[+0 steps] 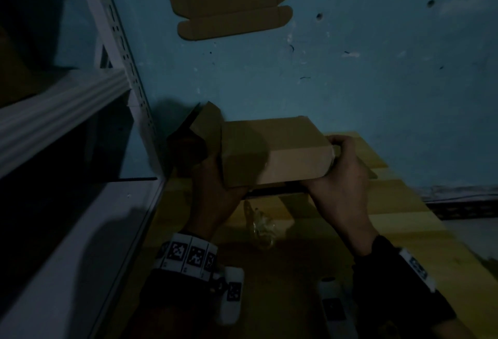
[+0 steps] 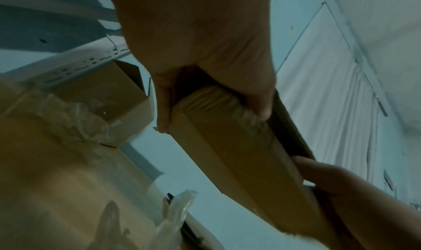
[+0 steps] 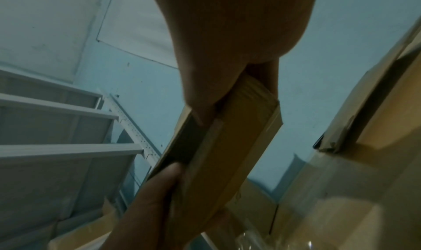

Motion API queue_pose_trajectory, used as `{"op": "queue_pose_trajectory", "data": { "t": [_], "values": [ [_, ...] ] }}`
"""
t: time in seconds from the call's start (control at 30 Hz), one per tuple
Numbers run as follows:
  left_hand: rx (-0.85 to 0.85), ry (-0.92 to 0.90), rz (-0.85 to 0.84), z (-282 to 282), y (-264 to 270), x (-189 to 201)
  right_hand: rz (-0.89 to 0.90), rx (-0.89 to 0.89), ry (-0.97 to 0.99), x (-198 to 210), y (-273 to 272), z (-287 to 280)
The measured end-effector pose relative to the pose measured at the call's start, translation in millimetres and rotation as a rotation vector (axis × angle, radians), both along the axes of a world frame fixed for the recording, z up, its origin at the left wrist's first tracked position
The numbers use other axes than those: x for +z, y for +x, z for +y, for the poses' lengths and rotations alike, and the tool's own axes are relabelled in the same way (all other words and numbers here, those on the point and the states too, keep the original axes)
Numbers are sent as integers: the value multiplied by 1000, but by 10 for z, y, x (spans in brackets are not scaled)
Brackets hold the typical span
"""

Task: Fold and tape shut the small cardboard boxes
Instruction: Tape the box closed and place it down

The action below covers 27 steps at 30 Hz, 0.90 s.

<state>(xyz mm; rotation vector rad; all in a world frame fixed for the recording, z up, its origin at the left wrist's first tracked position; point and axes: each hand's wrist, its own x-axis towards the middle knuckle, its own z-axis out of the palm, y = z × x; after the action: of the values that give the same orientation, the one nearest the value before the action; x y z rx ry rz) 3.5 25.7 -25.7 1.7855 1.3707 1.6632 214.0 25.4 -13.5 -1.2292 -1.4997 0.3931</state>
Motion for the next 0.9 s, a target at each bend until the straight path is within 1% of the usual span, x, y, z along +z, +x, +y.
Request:
{"op": "queue_pose_trajectory", "data": {
  "t": [0.1,0.17,0.23,0.3,0.37,0.43,0.53,0.6,0.67,0.73,0.77,0.8,0.83,0.87,0.9],
  "values": [
    [-58,-60,-34,-14,41,18,2,55,-58,57,9,-35],
    [-126,-97,-48,-35,23,53,49,124,-75,55,36,-43],
    [-227,-129,-132,-75,-16,88,108,188,-82,41,91,-28],
    [-298,-169,-234,-105,-32,119,126,181,-55,46,149,3],
    [-298,-179,-306,-125,-56,129,153,165,-8,57,198,29],
    [-289,-199,-307,-159,-58,156,216,186,-7,71,232,31],
    [-312,-227,-341,-162,-43,167,248,208,-19,95,272,11],
    [-383,-247,-353,-151,-36,172,241,213,-14,110,291,6],
    [-426,-296,-323,-160,-36,160,236,239,-17,102,311,14],
    [-357,-343,-305,-211,3,193,239,296,-28,96,333,12],
    [-335,-336,-354,-225,41,204,234,335,-27,97,347,9],
    [-324,-338,-472,-209,70,222,219,374,-14,98,366,12],
    [-352,-350,-644,-173,94,250,202,414,3,105,382,17],
    [-377,-360,-762,-150,105,275,196,451,14,109,394,23],
    [-375,-371,-820,-124,92,285,202,479,12,121,396,22]
  ]
}}
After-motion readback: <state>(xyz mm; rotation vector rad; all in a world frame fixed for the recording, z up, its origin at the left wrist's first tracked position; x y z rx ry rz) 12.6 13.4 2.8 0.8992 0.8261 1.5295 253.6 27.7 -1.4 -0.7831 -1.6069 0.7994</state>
